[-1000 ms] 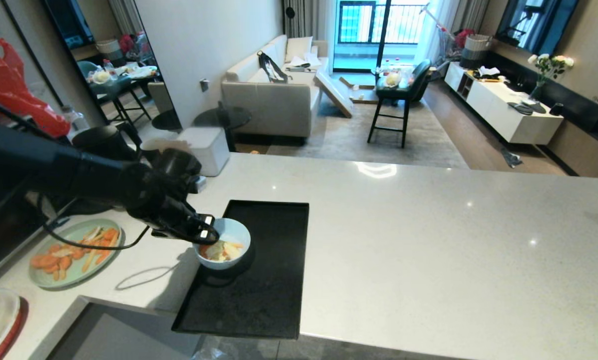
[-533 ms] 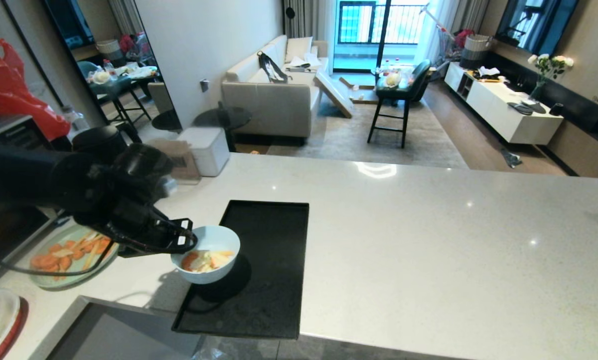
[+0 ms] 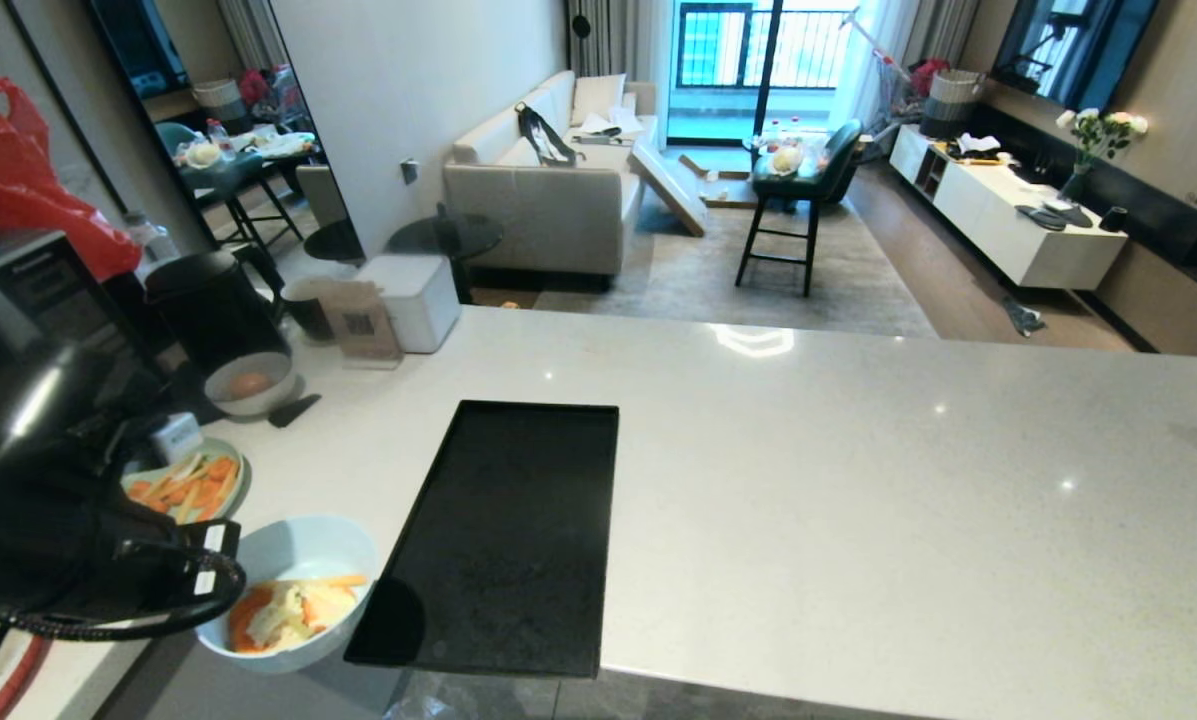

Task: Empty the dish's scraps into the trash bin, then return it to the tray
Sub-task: Move the bowl over the trash can

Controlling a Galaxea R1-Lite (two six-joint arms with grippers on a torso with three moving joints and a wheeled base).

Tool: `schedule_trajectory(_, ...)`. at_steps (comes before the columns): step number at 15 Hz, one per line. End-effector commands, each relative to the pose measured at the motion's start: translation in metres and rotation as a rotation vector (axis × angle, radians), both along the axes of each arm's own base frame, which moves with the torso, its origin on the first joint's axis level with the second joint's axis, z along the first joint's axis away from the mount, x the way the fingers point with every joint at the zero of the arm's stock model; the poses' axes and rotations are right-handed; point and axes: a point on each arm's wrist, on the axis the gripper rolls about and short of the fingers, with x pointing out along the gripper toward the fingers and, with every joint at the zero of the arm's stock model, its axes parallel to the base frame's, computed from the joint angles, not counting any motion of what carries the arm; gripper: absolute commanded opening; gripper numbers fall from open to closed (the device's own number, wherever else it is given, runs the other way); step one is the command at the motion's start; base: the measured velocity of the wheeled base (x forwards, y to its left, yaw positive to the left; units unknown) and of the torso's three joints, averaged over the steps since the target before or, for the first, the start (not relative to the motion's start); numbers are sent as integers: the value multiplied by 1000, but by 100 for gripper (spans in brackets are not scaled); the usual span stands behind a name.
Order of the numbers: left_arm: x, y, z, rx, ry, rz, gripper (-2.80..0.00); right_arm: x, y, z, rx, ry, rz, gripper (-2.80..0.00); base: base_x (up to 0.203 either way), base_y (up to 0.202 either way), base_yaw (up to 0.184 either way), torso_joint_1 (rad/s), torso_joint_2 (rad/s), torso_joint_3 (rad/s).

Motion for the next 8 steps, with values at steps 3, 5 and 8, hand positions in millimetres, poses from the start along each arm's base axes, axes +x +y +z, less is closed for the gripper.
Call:
schedule_trajectory(3,-59,4,12,-3,-58,13,-280,0,0,0,0,-1,0,-280,0,0,0,0,0,0)
schedule_trajectory(5,-85,5,7,-2,-59,11,-280,0,0,0,0,-1,0,-280,0,0,0,0,0,0)
schedule_trajectory(8,-118,6,-2,-1,-32,10,-280,0,0,0,0,-1,0,-280,0,0,0,0,0,0)
